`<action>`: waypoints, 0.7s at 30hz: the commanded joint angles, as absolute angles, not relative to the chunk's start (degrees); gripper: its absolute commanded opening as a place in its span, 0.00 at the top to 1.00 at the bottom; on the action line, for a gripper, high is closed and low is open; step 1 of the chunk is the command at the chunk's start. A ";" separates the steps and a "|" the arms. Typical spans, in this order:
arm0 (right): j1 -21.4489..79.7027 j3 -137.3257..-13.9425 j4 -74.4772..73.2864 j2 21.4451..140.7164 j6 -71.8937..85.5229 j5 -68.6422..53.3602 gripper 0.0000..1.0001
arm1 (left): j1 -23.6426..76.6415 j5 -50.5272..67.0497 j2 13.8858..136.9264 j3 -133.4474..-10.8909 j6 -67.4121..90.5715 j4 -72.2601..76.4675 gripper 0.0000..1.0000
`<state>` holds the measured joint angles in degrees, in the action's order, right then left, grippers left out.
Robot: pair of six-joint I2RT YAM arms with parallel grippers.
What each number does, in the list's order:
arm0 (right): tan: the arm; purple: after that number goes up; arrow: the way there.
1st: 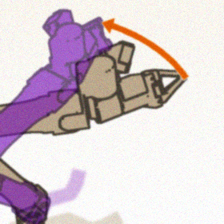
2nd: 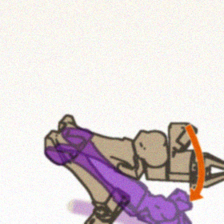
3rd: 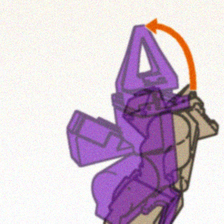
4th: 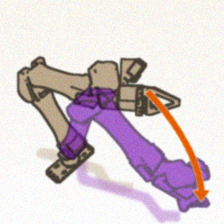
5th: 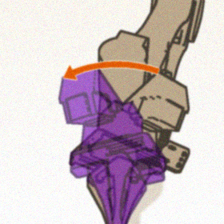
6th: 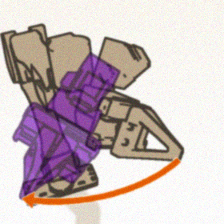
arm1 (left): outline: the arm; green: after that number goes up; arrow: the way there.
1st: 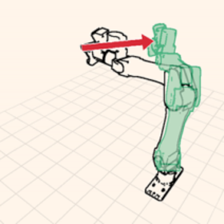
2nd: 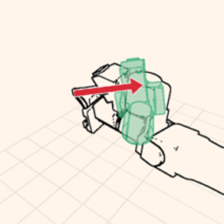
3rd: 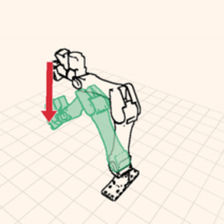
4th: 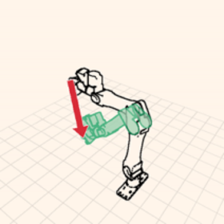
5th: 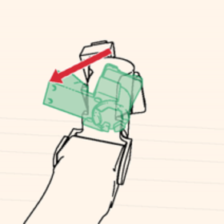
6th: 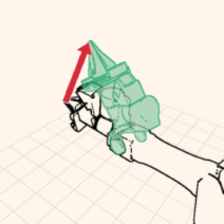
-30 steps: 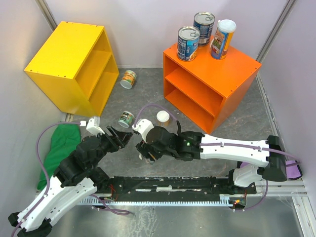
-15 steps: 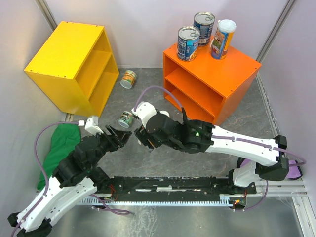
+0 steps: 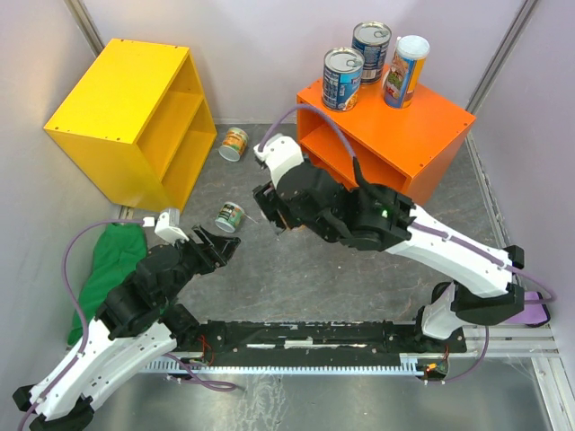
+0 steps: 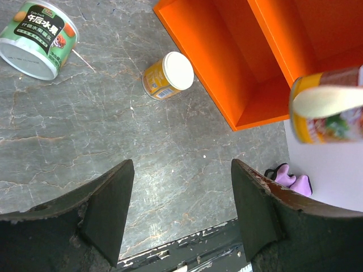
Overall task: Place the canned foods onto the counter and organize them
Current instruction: Place the canned food on the counter.
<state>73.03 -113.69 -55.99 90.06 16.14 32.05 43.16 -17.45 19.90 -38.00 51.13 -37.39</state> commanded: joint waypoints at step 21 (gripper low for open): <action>55.31 -139.62 -56.51 91.11 10.45 38.28 0.98 | 43.24 -15.65 19.99 -40.51 49.72 -35.60 0.26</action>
<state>57.04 -132.92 -63.11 92.25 12.10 35.70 43.16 -16.32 19.97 -38.13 51.16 -37.39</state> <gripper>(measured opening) 0.752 0.743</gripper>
